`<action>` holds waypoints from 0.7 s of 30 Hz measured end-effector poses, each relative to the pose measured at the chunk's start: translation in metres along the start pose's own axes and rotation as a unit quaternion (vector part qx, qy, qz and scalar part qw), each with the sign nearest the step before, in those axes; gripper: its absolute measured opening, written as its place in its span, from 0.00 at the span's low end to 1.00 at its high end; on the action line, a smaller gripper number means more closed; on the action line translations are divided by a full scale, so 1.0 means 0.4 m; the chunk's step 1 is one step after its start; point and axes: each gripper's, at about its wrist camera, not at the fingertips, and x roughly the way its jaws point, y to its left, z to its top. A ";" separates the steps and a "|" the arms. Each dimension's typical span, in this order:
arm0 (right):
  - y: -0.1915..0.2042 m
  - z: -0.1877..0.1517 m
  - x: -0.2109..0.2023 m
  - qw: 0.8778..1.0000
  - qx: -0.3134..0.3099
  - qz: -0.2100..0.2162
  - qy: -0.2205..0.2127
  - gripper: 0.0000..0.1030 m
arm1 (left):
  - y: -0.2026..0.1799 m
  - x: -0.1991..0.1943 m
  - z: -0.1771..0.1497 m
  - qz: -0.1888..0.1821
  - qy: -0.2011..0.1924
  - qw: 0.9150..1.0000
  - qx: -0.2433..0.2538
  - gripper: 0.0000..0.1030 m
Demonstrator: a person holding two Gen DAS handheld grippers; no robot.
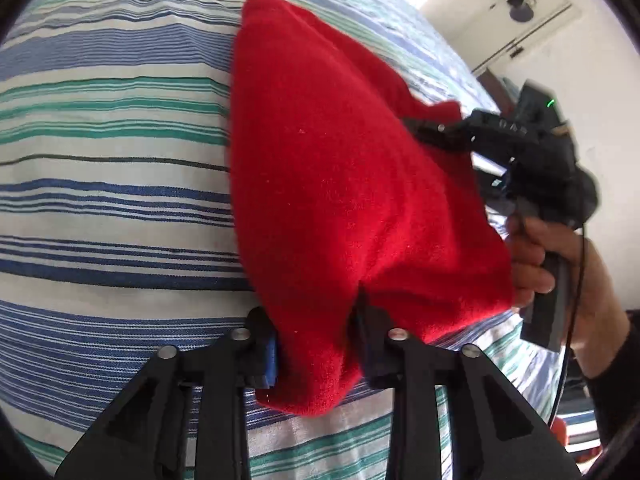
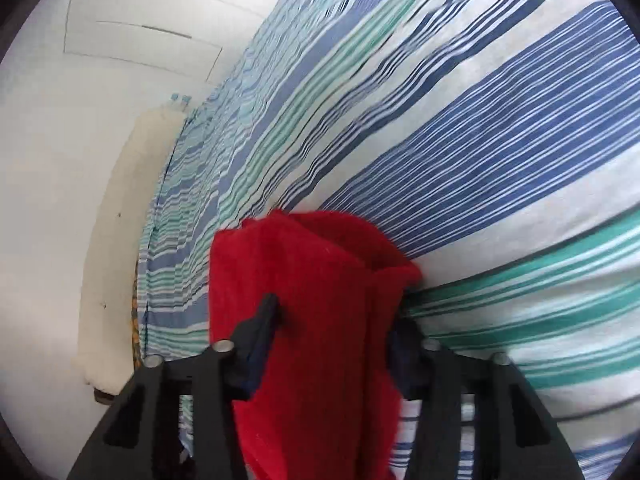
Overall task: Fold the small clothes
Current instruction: 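Fold the held sweater end over the bundle with the right gripper, then open the right gripper and release the folded sweater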
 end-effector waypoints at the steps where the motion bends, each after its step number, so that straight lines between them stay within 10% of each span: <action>1: 0.037 -0.006 0.003 0.999 -0.032 -0.034 -0.008 0.24 | -0.010 -0.014 0.001 0.002 -0.008 1.000 0.003 0.18; 11: 0.308 -0.035 -0.205 0.975 -0.182 -0.005 -0.129 0.21 | -0.136 -0.261 0.012 -0.008 -0.124 0.991 0.053 0.16; 14: 0.356 -0.039 -0.245 0.971 -0.193 -0.001 -0.140 0.21 | -0.150 -0.244 0.017 0.011 -0.108 0.992 0.058 0.37; 16: 0.366 -0.035 -0.239 0.972 -0.184 -0.032 -0.140 0.30 | -0.142 -0.212 0.009 0.067 -0.093 0.992 0.058 0.67; 18: 0.338 -0.045 -0.250 0.970 -0.171 -0.091 -0.147 0.77 | -0.138 -0.206 -0.030 0.146 -0.096 0.983 0.065 0.74; 21: 0.310 -0.107 -0.285 0.958 -0.186 -0.163 -0.145 0.87 | -0.144 -0.233 -0.105 0.188 -0.098 0.975 0.073 0.84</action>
